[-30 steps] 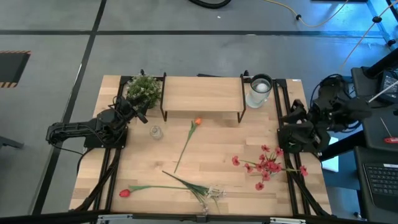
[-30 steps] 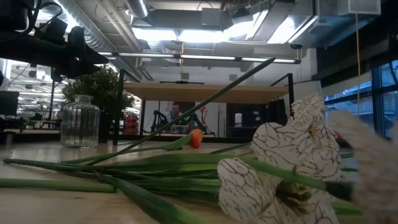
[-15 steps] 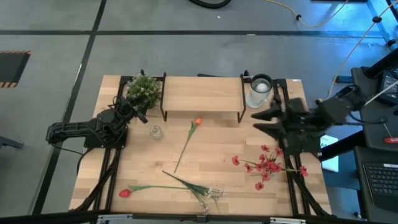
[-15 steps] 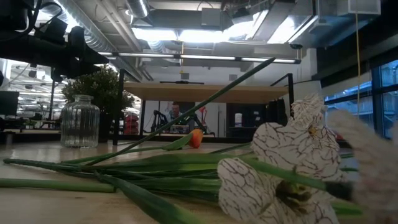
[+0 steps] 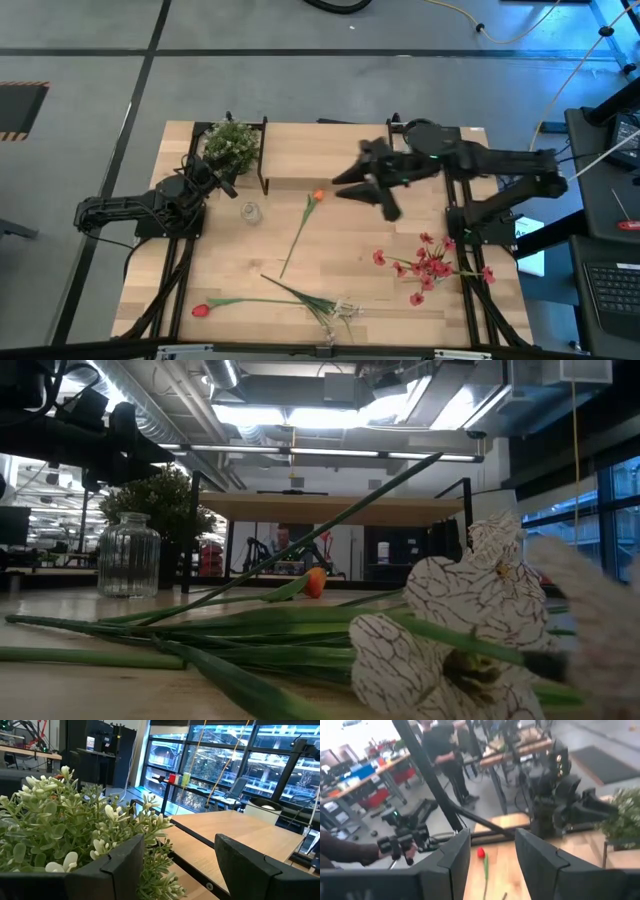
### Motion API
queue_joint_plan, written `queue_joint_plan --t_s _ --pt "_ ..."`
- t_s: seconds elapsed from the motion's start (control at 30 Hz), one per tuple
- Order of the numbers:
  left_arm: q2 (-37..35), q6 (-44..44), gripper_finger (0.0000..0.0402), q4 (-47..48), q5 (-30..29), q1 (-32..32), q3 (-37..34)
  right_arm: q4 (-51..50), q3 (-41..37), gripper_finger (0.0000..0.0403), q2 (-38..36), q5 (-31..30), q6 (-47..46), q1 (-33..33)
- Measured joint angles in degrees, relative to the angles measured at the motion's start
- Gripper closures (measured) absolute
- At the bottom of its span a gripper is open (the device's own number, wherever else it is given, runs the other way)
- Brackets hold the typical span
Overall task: Pick and place flowers into a vace then onto a shelf
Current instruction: Put the orange flower into the bottom transparent vase
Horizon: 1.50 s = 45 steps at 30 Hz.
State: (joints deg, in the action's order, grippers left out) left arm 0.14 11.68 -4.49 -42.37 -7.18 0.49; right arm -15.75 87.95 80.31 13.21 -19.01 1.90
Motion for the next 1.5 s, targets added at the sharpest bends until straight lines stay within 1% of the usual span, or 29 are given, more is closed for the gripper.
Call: queue_joint_plan --t_s 0.1,0.27,0.4,0.53,0.77,0.8,0.97,1.23,1.43,1.5 --pt "0.00 3.16 0.0166 -0.02 0.68 0.02 -0.01 0.03 0.29 0.0244 3.28 1.58 1.61 -2.24" --pt "0.00 5.60 0.0166 -0.02 7.02 0.02 -0.01 0.22 0.29 0.0244 7.92 1.49 5.77 -4.05" --pt "0.00 5.77 0.0166 -0.67 11.68 0.02 -0.02 2.30 0.32 0.0244 12.03 1.54 5.70 -4.05" --pt "0.00 5.80 0.0166 -1.79 16.28 0.02 0.00 4.44 0.36 0.0244 16.87 1.54 2.95 -3.87" --pt "0.00 7.17 0.0166 -1.77 22.88 0.02 0.00 4.55 0.36 0.0244 22.41 1.49 2.76 -3.06" --pt "0.00 7.19 0.0166 -1.76 23.20 0.02 -0.01 4.47 0.36 0.0244 22.70 1.49 2.44 -2.83" --pt "0.00 7.21 0.0166 -1.75 22.76 0.02 0.00 4.81 0.36 0.0244 24.96 1.52 -4.96 -1.97" --pt "0.00 7.15 0.0166 -1.75 22.40 0.02 -0.01 4.82 0.36 0.0244 27.19 1.49 -9.29 -1.95" --pt "0.00 7.13 0.0166 -1.73 22.42 0.02 -0.01 4.82 0.34 0.0244 27.26 1.49 -9.49 -1.95" --pt "0.00 7.14 0.0166 -1.73 23.41 0.02 -0.01 4.78 0.34 0.0244 27.26 1.05 -11.36 -1.95"
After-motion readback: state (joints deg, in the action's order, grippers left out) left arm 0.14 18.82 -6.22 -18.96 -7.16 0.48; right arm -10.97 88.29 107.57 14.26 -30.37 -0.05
